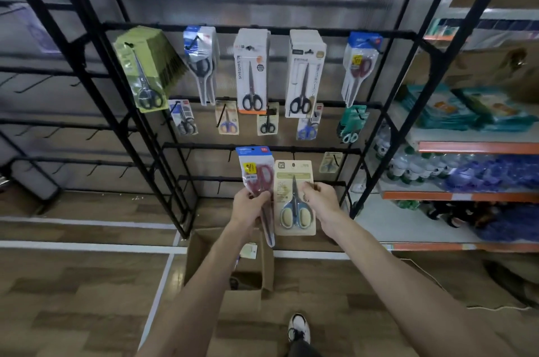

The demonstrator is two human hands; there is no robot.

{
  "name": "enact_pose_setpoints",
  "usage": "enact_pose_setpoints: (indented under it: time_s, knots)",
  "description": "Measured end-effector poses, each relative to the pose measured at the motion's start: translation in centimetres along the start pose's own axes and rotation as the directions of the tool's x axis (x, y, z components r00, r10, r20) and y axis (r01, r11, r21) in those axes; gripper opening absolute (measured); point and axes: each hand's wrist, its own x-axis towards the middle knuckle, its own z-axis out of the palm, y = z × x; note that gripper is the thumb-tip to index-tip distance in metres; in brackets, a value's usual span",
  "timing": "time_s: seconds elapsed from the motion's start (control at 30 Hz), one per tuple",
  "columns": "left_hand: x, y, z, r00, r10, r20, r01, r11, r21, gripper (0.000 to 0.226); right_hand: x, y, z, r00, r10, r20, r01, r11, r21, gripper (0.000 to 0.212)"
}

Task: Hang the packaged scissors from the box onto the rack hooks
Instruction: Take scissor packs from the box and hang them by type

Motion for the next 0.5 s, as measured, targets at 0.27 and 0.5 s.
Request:
enact_pose_setpoints:
  time_s: [0.27,0.5]
  knots:
    - [0.6,0.0,-0.3,1.0,0.008,-0.014,-0.008,1.0,-0.015,0.004,0.1,-0.5,0.7,0.999,-0.05,0.007,0.05,0.998,-0.047,0.021]
    - [1.9,-0.9,0.2,0.999,-0.028,0.02,0.029,0.998,-0.063,0.007,1.6,-0.1,0.8,0.999,-0.036,0.028,0.037,0.999,-0.026,0.02]
